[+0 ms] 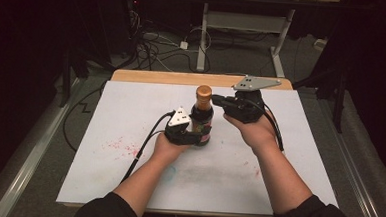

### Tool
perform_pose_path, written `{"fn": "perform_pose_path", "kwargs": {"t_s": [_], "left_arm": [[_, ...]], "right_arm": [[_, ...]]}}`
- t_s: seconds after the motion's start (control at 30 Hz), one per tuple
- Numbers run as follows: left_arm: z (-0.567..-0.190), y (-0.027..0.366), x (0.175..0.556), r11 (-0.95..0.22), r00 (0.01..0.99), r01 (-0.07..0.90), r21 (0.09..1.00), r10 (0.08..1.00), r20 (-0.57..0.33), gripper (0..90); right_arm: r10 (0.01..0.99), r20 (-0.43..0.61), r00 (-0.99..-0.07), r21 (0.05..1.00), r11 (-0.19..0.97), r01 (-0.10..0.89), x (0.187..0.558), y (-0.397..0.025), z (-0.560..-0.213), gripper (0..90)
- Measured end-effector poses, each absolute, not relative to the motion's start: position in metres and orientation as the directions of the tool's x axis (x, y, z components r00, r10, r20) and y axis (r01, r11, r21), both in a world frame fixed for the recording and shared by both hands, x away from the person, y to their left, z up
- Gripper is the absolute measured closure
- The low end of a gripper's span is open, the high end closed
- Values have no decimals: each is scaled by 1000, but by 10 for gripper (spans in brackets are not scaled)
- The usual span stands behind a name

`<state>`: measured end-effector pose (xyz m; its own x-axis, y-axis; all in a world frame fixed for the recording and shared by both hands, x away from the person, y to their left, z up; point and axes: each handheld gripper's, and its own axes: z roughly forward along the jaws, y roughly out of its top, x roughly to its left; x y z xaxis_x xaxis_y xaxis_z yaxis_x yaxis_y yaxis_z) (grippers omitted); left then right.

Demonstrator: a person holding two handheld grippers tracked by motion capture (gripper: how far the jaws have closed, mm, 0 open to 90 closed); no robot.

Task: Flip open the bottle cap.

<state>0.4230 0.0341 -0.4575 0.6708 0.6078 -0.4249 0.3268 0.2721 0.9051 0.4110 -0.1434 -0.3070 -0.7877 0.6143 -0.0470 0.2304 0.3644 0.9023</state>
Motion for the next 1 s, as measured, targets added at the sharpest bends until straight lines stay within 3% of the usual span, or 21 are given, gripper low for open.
{"fn": "perform_pose_path", "kwargs": {"t_s": [1.0], "left_arm": [[-458, 30, 420, 285, 665, 302, 910, 621, -415, 307]], "right_arm": [[607, -104, -788, 867, 444, 228, 411, -138, -294, 900]]}}
